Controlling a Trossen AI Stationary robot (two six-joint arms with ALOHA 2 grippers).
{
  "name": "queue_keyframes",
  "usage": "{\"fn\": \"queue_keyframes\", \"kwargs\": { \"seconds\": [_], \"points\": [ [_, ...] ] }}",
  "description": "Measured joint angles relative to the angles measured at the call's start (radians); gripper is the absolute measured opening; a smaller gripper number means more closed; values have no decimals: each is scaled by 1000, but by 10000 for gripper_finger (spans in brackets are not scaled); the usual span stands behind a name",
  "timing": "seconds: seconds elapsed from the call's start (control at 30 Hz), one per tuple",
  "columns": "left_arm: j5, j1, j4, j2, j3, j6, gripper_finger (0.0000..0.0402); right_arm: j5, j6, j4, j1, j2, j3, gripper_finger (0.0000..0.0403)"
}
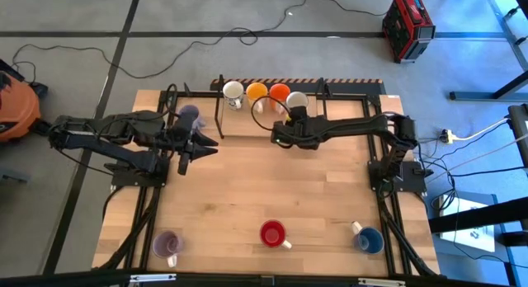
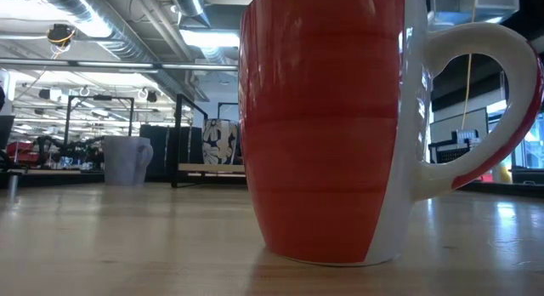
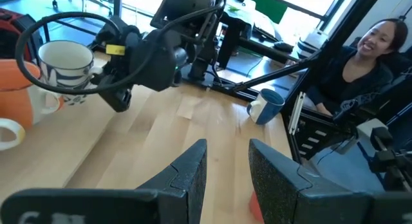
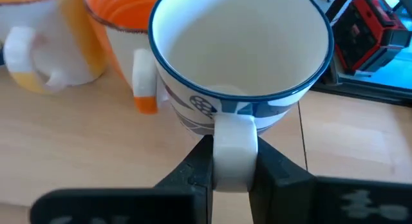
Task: Place coffee mugs
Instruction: Put the blue patterned mug on the shelf
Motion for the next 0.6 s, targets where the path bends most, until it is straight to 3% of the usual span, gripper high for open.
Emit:
{"fn": "queue_keyframes", "kwargs": {
  "seconds": [0.6],
  "points": [
    [-8,0,13,0,0,1,110,-7,8,16,-52,0,-18,42]
  ]
}}
